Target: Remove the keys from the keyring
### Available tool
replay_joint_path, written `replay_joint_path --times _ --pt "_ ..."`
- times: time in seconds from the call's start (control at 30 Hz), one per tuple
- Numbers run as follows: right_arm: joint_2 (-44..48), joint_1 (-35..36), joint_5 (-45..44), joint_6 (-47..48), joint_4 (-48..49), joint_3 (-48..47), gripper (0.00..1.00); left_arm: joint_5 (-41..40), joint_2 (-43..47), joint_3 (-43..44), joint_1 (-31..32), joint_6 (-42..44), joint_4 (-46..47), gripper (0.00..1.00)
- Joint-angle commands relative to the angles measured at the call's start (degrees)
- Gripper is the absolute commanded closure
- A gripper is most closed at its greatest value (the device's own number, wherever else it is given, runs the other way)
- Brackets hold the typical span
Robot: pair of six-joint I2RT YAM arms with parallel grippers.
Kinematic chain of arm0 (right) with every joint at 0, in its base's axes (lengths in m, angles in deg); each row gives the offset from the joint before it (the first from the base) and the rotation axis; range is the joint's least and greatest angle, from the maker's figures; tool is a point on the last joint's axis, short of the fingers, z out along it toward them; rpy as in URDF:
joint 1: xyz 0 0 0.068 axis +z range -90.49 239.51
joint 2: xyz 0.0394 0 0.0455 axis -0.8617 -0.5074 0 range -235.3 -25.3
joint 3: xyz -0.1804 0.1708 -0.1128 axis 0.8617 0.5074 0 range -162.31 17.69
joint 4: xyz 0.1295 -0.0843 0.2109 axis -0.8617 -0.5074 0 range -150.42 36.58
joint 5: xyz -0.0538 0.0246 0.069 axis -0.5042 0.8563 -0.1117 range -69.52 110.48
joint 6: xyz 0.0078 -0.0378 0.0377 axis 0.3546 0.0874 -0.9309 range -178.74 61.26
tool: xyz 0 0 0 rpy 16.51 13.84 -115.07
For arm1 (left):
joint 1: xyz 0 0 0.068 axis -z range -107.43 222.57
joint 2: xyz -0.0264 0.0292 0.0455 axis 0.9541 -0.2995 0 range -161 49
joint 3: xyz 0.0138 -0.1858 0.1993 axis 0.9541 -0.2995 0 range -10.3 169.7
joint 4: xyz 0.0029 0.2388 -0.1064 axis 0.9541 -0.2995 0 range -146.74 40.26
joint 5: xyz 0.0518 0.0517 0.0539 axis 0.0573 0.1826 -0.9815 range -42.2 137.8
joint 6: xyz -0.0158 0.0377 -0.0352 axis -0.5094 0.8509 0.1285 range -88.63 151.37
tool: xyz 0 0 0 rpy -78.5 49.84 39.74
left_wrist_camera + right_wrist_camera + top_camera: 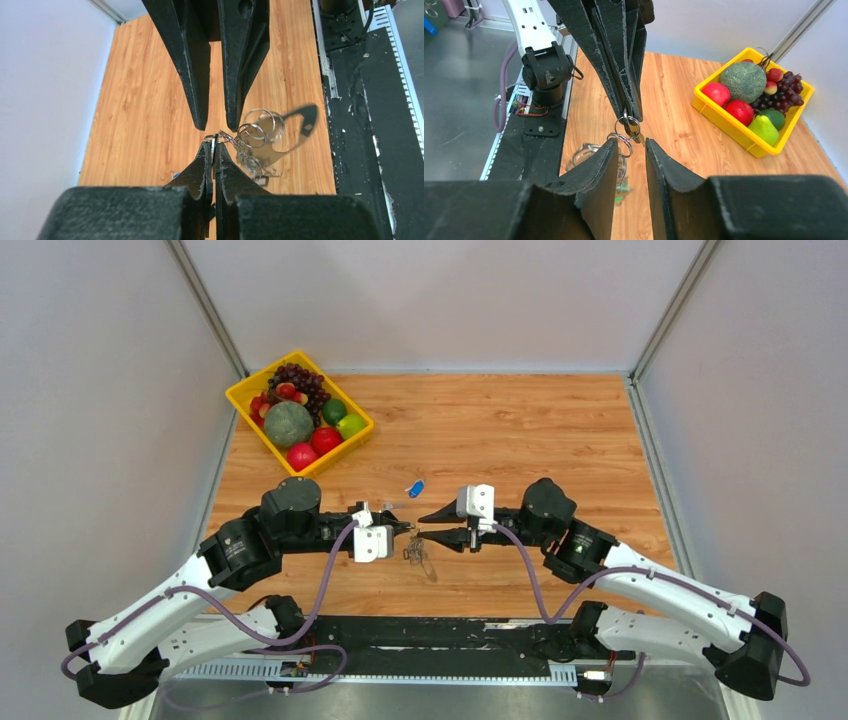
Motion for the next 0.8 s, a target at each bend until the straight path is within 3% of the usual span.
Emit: replay_joint_path --times 0.0,0.37,0.53,0.77 --pt "-1.46 0.62 1.39 -1.10 0.32 -0.26 0.68 1.30 0.38 2.61 -0.11 0.12 3.48 1.00" --pt "-3.50 1.11 1.79 -0.61 0.80 -1.14 0.74 2.18 0.64 2.45 -0.07 -0.21 3.85 1.00" --pt "-2.94 1.28 1.61 -1.10 0.81 -1.17 1.00 1.36 0.65 1.94 -0.04 -0.30 3.72 1.00" --pt "1.45 1.27 -3.23 -3.78 2.25 0.69 1.00 -0.22 1.97 0.49 -0.11 -0.04 3.09 1.00"
